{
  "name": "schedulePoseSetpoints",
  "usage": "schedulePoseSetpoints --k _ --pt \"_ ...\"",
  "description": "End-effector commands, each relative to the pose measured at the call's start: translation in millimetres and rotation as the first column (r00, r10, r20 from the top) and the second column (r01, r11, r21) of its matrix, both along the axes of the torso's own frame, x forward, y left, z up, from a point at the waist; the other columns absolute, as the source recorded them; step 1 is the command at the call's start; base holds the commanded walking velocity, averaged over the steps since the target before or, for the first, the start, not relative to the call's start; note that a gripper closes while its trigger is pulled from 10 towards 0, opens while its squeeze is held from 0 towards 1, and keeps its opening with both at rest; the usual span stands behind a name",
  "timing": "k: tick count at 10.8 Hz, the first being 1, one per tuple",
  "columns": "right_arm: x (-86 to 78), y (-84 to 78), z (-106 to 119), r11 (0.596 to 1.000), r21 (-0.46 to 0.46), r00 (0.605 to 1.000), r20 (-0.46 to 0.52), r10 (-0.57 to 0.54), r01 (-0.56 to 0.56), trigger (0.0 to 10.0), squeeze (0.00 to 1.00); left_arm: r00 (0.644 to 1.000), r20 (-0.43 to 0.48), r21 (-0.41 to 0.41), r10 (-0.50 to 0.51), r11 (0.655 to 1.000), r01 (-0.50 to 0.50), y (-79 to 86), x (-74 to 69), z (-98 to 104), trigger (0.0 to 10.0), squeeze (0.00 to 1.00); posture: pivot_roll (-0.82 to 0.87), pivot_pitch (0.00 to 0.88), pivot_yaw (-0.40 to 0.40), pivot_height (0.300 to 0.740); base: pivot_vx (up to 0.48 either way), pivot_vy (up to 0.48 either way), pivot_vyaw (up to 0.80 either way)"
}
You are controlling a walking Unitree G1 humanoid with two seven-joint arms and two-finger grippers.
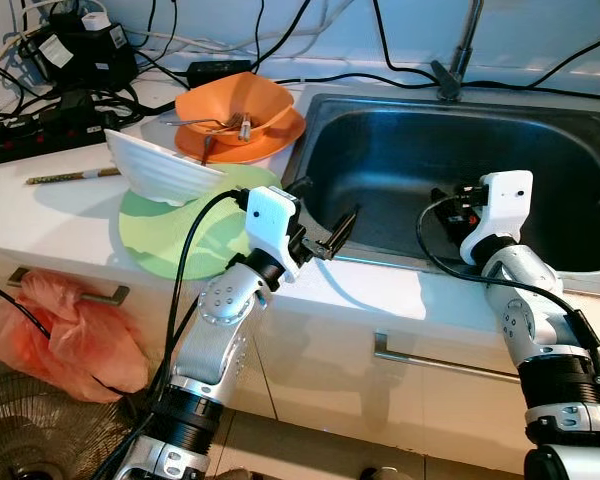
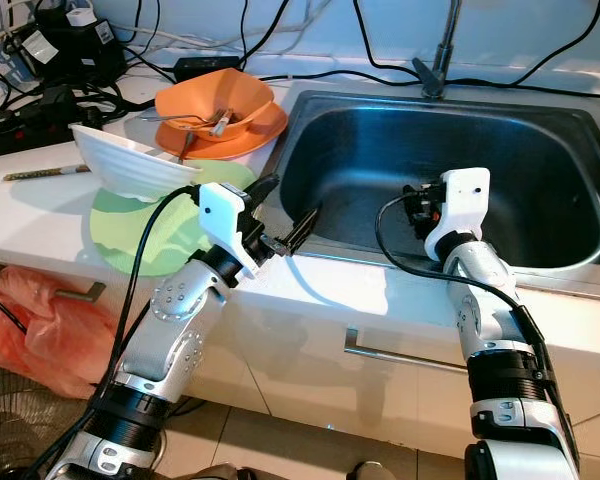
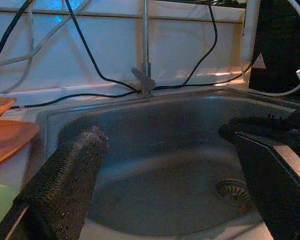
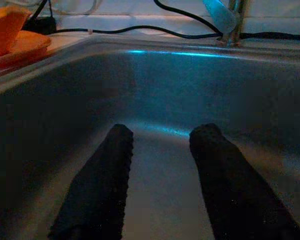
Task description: Kitchen organization
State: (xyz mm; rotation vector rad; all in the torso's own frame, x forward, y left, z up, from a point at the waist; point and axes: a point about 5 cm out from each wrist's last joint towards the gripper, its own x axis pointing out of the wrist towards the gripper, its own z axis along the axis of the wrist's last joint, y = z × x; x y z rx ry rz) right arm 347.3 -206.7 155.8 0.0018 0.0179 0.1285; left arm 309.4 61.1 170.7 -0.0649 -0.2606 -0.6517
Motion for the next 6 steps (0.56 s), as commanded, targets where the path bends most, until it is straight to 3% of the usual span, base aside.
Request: schedulePoseSetpoints --k 1,4,6 --pt "-3.7 5.0 -3.1 1.0 0.029 1.0 -0.013 -0.001 0.001 10.0 1.0 1.0 0.013 -0.004 0.026 1.0 -0.026 2.3 2.8 6.4 10.0 0.0 -0.04 0.057 0.067 0.74 0.0 0.0 0.0" --pt "-11.6 4.5 11.9 0.997 0.01 0.995 0.068 -0.075 0.075 10.0 1.0 0.997 0.034 0.008 0.068 0.998 -0.069 6.0 5.3 9.4 10.0 0.0 -0.04 0.054 0.067 0.74 0.0 0.0 0.0" --pt "-27.9 3.5 25.9 0.995 0.036 0.985 0.139 -0.098 0.094 10.0 1.0 0.985 0.055 0.01 0.164 0.986 -0.165 24.4 10.9 13.8 10.0 0.0 -0.05 0.057 0.066 0.74 0.0 0.0 0.0"
